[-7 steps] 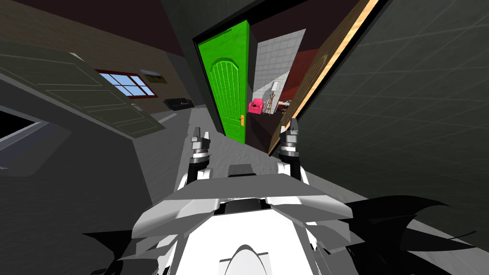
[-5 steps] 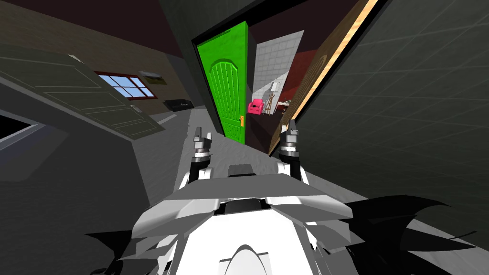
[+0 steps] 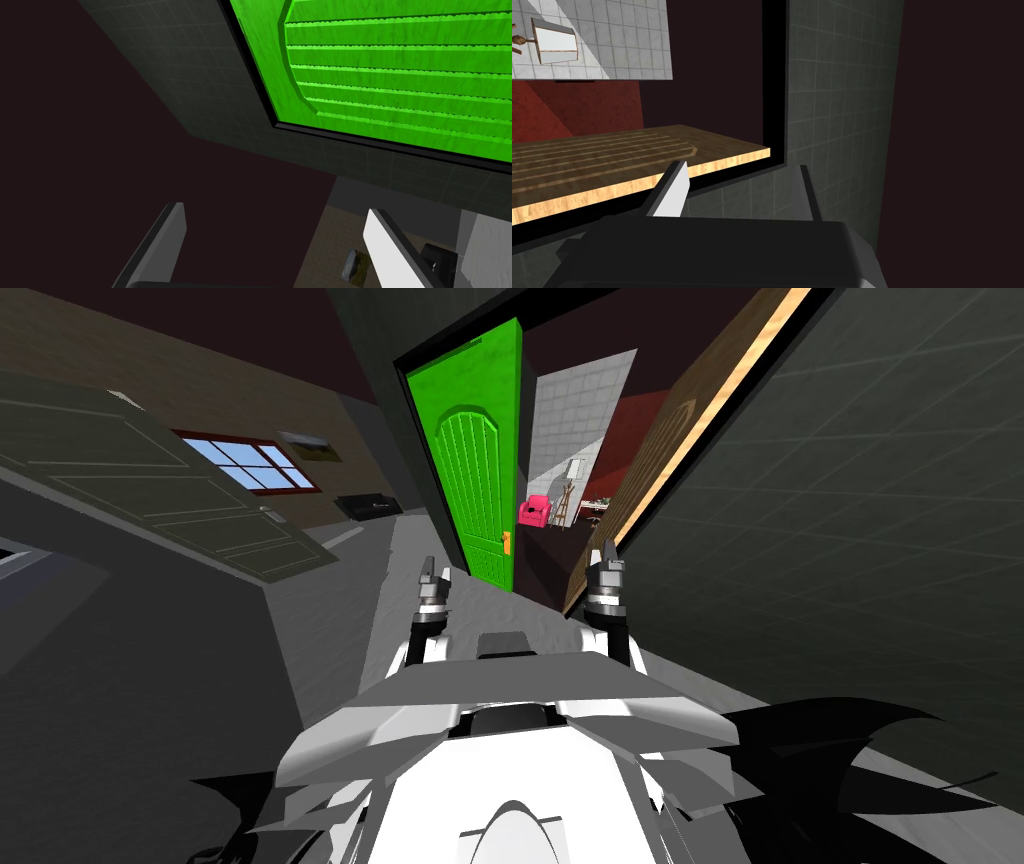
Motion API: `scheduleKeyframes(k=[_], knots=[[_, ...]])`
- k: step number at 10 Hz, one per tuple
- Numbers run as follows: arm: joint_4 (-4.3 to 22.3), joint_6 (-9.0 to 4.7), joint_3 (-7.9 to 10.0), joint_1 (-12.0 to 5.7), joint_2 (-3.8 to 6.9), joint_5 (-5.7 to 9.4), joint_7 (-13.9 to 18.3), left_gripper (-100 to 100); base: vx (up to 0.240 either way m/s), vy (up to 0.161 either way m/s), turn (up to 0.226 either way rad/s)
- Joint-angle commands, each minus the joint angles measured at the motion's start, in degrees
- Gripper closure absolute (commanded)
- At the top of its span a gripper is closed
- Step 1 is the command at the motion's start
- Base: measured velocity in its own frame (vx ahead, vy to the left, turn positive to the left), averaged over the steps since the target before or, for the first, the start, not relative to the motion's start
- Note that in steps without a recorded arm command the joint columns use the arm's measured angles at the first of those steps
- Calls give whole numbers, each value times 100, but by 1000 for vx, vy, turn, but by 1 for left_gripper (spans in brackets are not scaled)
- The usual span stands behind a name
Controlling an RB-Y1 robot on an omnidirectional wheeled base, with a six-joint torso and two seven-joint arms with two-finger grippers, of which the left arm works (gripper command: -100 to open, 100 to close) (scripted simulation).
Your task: Push the door open
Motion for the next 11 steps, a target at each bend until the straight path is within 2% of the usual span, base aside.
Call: scheduleKeyframes(k=[1, 5, 11], knots=[[209, -14, -11, -126, 36, 13, 8, -100, 91, 32, -20], [709, -23, -61, -433, 102, 33, 13, -100, 86, 24, -26], [1595, -39, -150, -978, 178, 69, 22, -100, 96, 31, -32]])
